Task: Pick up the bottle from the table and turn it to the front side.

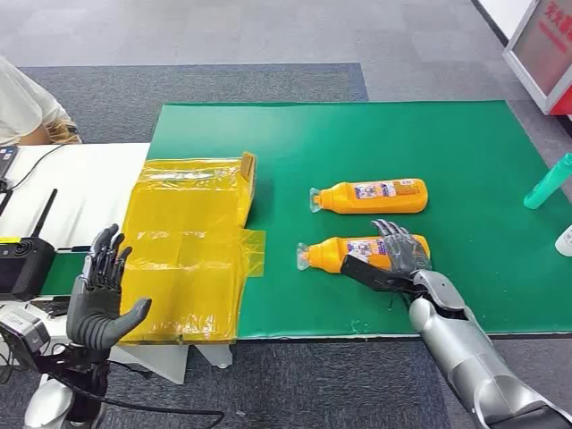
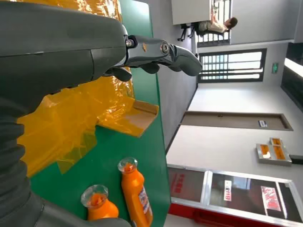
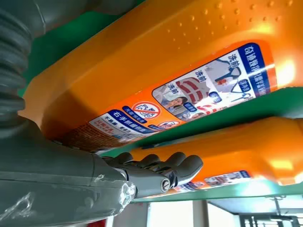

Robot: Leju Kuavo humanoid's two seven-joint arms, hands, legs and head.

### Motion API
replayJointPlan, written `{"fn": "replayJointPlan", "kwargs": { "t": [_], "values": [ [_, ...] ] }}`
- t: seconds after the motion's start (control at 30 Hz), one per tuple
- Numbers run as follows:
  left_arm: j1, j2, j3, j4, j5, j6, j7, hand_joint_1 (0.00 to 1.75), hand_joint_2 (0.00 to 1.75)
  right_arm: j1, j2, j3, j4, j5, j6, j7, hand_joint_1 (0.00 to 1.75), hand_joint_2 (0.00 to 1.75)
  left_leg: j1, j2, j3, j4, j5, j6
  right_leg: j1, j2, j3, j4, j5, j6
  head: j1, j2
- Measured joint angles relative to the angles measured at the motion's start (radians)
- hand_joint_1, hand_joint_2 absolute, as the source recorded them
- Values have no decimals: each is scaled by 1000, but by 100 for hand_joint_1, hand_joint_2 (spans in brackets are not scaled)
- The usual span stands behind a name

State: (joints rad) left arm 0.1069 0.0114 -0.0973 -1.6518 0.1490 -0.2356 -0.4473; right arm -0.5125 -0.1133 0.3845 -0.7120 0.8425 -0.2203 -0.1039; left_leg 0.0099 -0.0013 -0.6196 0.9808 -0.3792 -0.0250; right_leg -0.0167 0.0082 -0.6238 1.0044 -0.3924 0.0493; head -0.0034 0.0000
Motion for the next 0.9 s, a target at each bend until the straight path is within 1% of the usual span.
{"fn": "replayJointPlan", "kwargs": {
  "t": [0.07, 0.27, 0.47, 0.6, 0.73, 0.9],
  "values": [
    [0, 0, 0, 0, 0, -1, -1, 0, 175, -9, 0, 0, 14, 4, 3, 7, 0, 175, 0, 0, 0, 0, 0, 0, 0, 0, 0, 0, 0, 0, 0, 0],
    [3, 0, 0, -1, 5, -7, -4, 0, 175, -56, -12, 5, 95, 58, 9, 72, 0, 175, 0, 0, 0, 0, 0, 0, 0, 0, 1, 0, 0, 0, 0, 0],
    [12, 0, 0, -12, 5, -13, -7, 0, 175, -84, -27, 9, 133, 149, 18, 136, 1, 175, 0, 0, 2, 0, 0, 0, 0, 0, 3, -1, 0, 0, 0, 0],
    [17, 0, 0, -25, 0, -16, -8, 0, 175, -106, -31, 24, 149, 207, 62, 172, 175, 175, 0, 0, 3, 0, 0, 0, 0, 0, 4, -1, 0, 0, 0, 0],
    [20, -1, 2, -35, -3, -19, -12, 0, 175, -116, -31, 39, 152, 231, 96, 178, 175, 175, 0, 0, 3, 0, 1, 1, 0, 0, 4, -1, 1, 1, 0, 0],
    [27, -2, 4, -45, -4, -19, -19, 0, 175, -120, -31, 49, 151, 236, 84, 151, 175, 175, 0, 0, 3, 0, 2, 1, 0, 0, 4, -1, 2, 1, 0, 0]
  ]
}}
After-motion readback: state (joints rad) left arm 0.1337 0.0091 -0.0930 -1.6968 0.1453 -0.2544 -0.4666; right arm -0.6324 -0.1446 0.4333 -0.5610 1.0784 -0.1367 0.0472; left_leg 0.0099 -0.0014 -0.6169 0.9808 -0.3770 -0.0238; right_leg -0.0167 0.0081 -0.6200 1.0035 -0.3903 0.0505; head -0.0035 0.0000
